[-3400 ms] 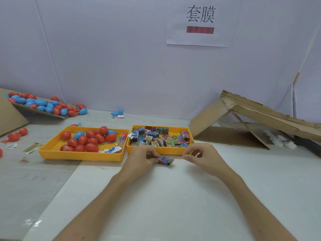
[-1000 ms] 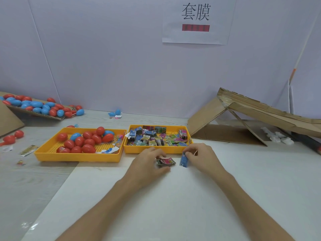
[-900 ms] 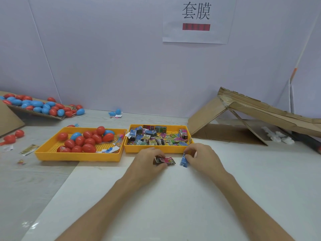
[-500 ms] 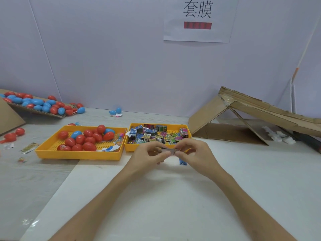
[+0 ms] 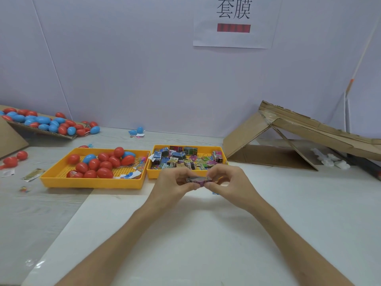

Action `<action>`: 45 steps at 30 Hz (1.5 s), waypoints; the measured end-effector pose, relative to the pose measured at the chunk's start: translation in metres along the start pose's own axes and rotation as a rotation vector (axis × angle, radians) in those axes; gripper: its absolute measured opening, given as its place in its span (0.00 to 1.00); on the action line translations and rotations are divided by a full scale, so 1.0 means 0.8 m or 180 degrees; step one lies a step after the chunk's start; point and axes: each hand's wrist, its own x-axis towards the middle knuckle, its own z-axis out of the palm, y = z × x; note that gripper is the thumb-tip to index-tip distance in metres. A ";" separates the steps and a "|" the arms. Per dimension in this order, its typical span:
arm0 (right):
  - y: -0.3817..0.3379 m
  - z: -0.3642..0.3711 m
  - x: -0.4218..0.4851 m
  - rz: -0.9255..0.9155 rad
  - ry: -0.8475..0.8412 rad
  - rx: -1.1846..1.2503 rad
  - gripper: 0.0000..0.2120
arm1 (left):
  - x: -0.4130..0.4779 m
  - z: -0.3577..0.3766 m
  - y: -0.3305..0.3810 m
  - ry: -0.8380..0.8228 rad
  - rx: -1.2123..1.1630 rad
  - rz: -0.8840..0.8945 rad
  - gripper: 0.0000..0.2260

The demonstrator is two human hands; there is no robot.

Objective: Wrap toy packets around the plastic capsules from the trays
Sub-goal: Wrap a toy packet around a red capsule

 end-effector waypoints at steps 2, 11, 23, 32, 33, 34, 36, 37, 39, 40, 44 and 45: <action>0.001 0.006 -0.003 -0.0069 -0.0076 -0.0067 0.06 | -0.002 0.001 -0.001 -0.0087 0.0043 0.0020 0.10; 0.000 -0.003 0.003 0.0137 0.0082 0.0454 0.11 | 0.001 0.002 0.002 0.0204 -0.0133 -0.0070 0.10; -0.007 -0.003 0.003 0.0140 0.0059 0.0318 0.11 | 0.000 0.000 0.004 0.0134 -0.0125 -0.0103 0.09; -0.003 0.006 -0.004 -0.0077 -0.0128 -0.0250 0.09 | -0.004 0.002 0.003 -0.0064 0.0009 -0.0150 0.10; -0.003 0.006 -0.004 -0.0089 -0.0153 -0.0287 0.09 | -0.005 0.002 0.003 -0.0080 0.0014 -0.0154 0.09; -0.003 0.005 -0.004 -0.0100 -0.0169 -0.0299 0.10 | -0.004 0.001 0.003 -0.0079 0.0020 -0.0161 0.09; -0.004 0.001 -0.003 -0.0149 -0.0180 -0.0270 0.11 | -0.003 0.001 0.003 -0.0026 0.0035 -0.0171 0.09; -0.005 0.000 -0.003 -0.0168 -0.0150 -0.0246 0.12 | -0.002 0.000 0.004 0.0022 0.0040 -0.0159 0.09; -0.007 -0.002 -0.002 -0.0238 0.0055 -0.0264 0.13 | -0.001 -0.001 0.004 0.0125 0.0042 -0.0105 0.09; -0.007 -0.001 -0.001 -0.0320 0.0231 -0.0330 0.11 | 0.000 -0.001 0.004 0.0175 0.0044 -0.0077 0.10; -0.005 0.008 -0.001 -0.0726 0.0838 -0.0622 0.07 | 0.000 0.000 0.003 0.0370 0.0042 -0.0040 0.11; -0.005 0.012 -0.002 -0.0779 0.0874 -0.0643 0.07 | 0.000 0.001 0.003 0.0402 0.0019 -0.0033 0.11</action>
